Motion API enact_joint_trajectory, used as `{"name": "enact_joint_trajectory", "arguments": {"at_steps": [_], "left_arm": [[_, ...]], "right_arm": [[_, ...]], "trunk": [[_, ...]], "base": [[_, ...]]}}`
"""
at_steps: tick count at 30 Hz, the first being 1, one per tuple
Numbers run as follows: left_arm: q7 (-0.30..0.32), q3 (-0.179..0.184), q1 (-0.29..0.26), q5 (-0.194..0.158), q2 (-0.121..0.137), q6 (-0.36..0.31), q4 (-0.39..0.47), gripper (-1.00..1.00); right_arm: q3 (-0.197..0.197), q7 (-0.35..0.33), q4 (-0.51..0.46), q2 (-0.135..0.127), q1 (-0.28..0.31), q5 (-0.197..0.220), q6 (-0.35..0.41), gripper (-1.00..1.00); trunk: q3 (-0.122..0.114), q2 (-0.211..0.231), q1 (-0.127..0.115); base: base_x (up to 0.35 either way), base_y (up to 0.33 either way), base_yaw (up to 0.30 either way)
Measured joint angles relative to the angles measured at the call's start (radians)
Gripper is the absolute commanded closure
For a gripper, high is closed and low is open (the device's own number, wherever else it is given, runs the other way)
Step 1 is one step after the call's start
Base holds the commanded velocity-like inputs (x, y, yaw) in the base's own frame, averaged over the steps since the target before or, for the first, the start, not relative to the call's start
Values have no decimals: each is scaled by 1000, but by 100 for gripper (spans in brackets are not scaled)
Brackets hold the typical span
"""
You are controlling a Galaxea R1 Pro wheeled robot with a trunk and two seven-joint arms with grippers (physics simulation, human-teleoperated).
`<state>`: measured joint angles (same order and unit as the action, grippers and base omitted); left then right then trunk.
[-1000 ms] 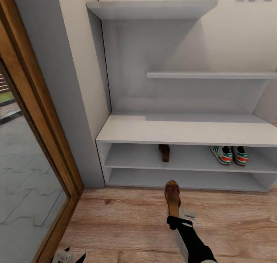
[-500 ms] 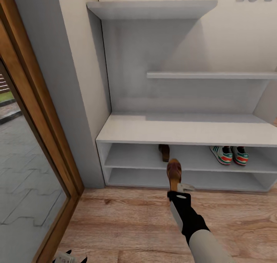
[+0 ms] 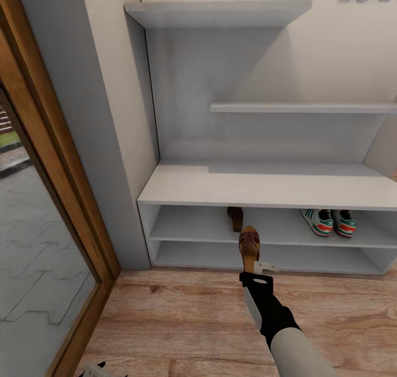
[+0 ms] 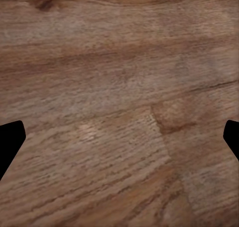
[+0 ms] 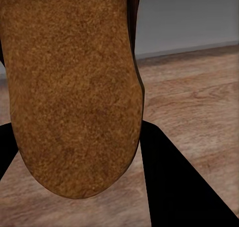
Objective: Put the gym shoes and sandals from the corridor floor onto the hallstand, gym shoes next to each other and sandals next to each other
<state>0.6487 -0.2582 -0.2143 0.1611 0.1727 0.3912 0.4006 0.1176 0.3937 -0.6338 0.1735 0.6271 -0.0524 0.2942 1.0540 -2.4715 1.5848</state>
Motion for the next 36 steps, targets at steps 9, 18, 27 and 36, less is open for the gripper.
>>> {"name": "enact_joint_trajectory", "arguments": {"at_steps": [9,18,27,36], "left_arm": [[0,-2,0,0,0,1,2,-100],[0,-3,0,0,0,1,4,-100],[1,-6,-1,-3,-2,0,10,-100],[1,-5,-1,-3,-6,1,13,-100]], "right_arm": [[1,0,1,0,0,21,1,100],[1,-1,2,0,0,26,1,100],[1,-1,7,0,0,26,1,100],[1,-1,6,0,0,27,1,100]], "trunk": [[2,0,0],[11,0,0],[21,0,0],[31,0,0]], "base": [[0,0,44],[0,0,166],[0,0,180],[0,0,181]]}}
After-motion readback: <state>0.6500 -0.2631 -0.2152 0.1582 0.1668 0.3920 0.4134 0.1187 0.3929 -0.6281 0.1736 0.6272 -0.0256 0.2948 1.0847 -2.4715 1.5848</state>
